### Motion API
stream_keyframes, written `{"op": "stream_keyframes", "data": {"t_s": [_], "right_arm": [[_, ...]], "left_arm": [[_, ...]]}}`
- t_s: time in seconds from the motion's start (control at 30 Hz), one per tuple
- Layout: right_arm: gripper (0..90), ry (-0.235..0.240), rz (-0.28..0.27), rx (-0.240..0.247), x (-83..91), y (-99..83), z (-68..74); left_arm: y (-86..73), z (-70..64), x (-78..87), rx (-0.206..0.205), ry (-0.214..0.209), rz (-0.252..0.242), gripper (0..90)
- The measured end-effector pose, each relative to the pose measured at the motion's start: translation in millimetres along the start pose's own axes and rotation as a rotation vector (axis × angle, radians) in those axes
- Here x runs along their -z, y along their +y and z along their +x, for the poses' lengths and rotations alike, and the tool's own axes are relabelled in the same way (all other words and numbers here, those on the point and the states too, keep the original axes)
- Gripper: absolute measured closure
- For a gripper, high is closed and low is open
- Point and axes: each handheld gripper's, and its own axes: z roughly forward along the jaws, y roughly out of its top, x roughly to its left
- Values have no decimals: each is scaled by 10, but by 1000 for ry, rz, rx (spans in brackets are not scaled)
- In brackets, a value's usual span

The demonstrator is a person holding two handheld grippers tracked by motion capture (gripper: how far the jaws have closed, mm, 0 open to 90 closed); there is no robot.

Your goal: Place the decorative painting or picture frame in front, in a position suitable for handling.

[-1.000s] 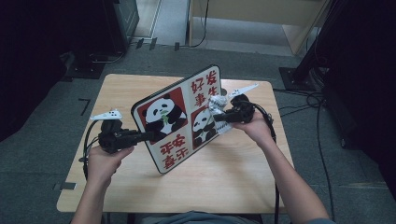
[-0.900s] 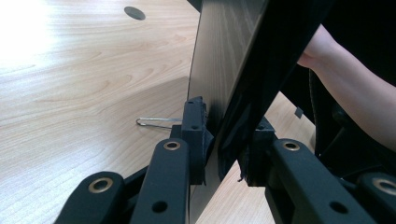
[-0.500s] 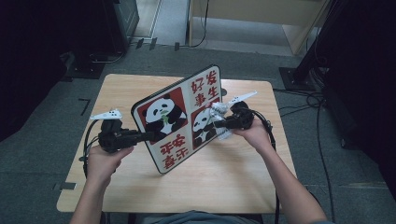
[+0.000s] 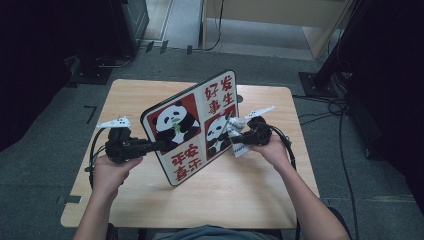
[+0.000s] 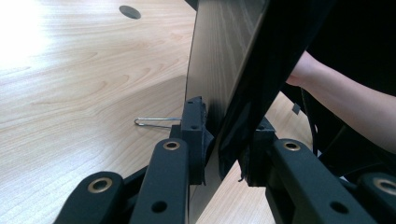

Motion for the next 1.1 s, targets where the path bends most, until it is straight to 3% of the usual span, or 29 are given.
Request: {"op": "stream_keyframes", "data": {"t_s": [0.5, 0.7, 1.1], "right_arm": [[792, 5, 48, -39, -112, -138, -77], [794, -19, 44, -26, -14, -105, -62], [796, -53, -39, 25, 345, 64, 57]], "left_arm": [[8, 10, -4, 7, 0, 0, 755], [6, 8, -5, 9, 2, -1, 755], [8, 8, -8, 11, 7, -2, 754]]}}
